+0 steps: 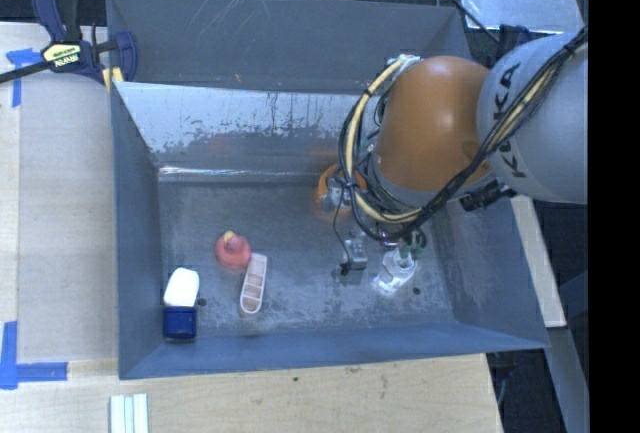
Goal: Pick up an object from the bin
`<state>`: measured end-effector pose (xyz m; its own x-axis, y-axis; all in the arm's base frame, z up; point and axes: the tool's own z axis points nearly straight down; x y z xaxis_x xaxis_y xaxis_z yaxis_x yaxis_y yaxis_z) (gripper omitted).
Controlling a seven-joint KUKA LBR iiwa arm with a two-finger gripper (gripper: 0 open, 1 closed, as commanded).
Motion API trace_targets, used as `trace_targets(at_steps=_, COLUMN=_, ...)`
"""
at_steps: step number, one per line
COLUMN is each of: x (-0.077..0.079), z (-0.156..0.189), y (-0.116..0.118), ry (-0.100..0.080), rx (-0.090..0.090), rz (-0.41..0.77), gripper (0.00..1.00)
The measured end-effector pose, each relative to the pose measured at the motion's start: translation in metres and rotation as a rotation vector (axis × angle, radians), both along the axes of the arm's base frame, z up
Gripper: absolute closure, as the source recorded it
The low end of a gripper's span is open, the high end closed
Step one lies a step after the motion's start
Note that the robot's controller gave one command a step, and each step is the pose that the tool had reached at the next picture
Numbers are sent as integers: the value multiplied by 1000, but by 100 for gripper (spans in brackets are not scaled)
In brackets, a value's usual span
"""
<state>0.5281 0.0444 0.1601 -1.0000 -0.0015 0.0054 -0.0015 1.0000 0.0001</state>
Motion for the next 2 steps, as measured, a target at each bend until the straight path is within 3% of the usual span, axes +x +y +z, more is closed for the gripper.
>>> trace_targets(at_steps=1, x=2, z=4, y=0, ry=-8, rx=0, rz=-2, gripper=0)
trace_targets(at_steps=2, x=42, z=-42, y=-61, ry=-6, rx=-1, rz=78, gripper=0)
